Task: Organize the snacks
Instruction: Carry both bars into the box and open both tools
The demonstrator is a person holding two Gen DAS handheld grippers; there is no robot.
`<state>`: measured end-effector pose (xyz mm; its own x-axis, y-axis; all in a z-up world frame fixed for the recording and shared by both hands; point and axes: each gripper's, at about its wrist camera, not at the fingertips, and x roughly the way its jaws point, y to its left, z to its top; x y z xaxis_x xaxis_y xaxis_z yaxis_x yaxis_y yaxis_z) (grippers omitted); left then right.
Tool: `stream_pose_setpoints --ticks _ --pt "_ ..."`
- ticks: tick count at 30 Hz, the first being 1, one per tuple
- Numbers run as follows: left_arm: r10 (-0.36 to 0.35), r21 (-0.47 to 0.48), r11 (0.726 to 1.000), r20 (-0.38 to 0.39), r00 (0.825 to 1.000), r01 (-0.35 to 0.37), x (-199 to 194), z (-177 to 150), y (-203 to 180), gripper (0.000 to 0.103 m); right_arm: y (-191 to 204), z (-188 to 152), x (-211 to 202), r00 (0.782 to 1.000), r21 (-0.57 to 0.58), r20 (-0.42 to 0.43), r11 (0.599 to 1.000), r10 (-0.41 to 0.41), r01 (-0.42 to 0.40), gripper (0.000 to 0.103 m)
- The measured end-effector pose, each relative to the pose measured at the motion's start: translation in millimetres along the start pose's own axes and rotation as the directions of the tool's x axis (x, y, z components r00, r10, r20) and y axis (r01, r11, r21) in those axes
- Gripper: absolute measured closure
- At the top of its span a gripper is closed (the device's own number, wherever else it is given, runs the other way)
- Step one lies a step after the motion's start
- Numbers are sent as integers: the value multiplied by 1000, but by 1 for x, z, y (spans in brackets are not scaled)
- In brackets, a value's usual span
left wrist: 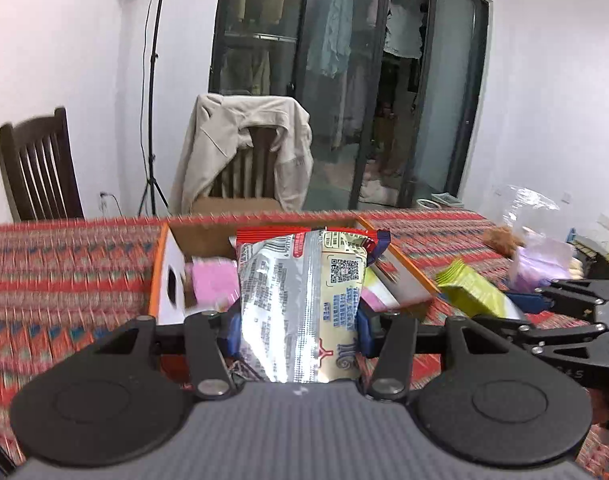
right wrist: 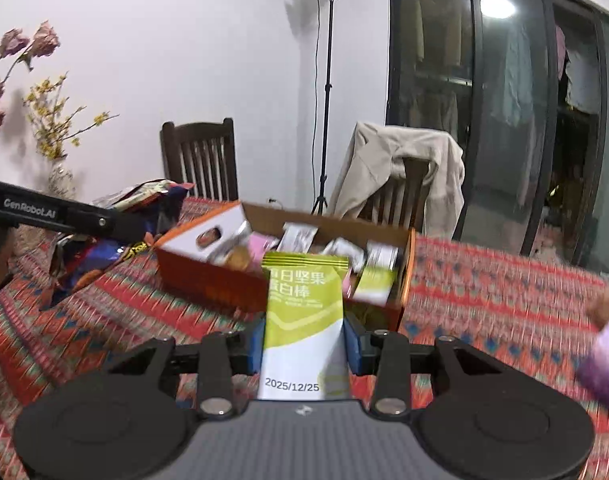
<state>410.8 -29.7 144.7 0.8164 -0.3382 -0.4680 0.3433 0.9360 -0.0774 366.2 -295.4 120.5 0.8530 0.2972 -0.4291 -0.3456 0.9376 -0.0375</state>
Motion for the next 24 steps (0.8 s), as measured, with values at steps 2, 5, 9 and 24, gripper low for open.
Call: stream_pose_setpoints --ticks 2,5,9,24 --pt "4 4 1000 -10 1000 -4 19 12 3 51 -9 16 16 1000 4 9 1000 7 -7 65" --pt "6 -12 1000 -50 999 -7 55 26 11 51 -25 36 45 1000 29 3 999 25 -25 65" --pt "22 -56 998 -115 993 -29 105 37 24 51 -44 52 94 998 63 -41 997 43 -40 65" --pt "45 -69 995 -304 952 -69 217 14 20 47 -61 49 232 967 78 -250 995 -45 67 62"
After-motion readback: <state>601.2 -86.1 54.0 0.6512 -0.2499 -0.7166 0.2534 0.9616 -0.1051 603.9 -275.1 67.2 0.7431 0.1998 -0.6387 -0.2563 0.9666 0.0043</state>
